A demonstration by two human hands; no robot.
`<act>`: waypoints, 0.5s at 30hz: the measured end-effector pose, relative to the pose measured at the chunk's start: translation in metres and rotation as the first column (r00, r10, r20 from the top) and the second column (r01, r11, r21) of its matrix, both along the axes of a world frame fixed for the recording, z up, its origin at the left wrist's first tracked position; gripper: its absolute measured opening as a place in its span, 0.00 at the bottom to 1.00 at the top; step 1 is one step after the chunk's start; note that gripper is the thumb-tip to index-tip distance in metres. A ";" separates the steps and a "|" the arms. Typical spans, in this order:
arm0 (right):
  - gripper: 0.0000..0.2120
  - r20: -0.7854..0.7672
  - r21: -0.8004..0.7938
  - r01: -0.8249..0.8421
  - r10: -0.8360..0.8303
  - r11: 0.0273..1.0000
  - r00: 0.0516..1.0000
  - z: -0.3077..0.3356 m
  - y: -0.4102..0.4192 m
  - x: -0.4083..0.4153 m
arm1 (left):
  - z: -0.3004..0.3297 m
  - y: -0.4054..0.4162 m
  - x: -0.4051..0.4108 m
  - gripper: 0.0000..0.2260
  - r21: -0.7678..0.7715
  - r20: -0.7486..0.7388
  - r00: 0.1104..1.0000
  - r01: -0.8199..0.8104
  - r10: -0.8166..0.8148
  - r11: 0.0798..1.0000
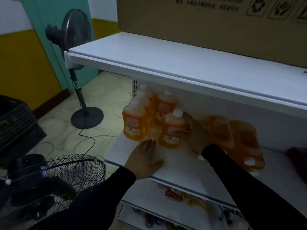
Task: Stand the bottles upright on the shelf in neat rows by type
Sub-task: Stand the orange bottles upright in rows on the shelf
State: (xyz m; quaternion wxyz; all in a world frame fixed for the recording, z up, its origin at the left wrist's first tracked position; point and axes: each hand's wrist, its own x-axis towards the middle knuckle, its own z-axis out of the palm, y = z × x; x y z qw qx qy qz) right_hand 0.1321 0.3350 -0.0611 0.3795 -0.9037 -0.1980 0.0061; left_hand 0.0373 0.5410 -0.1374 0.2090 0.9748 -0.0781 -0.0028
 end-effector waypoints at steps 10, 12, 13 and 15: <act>0.37 0.159 0.041 0.114 -0.119 0.993 0.980 -0.019 0.058 0.025 | -0.017 0.004 -0.003 0.42 0.175 0.060 0.996 0.048 -0.059 0.983; 0.37 0.169 0.048 0.118 -0.125 0.992 0.978 -0.022 0.061 0.027 | -0.017 0.004 -0.002 0.43 0.178 0.066 0.996 0.045 -0.057 0.983; 0.37 0.165 0.044 0.120 -0.126 0.992 0.978 -0.023 0.062 0.028 | -0.018 0.004 -0.002 0.43 0.177 0.067 0.996 0.047 -0.060 0.983; 0.37 0.164 0.046 0.135 -0.141 0.990 0.976 -0.024 0.064 0.030 | -0.019 0.004 -0.002 0.41 0.178 0.080 0.995 0.046 -0.061 0.983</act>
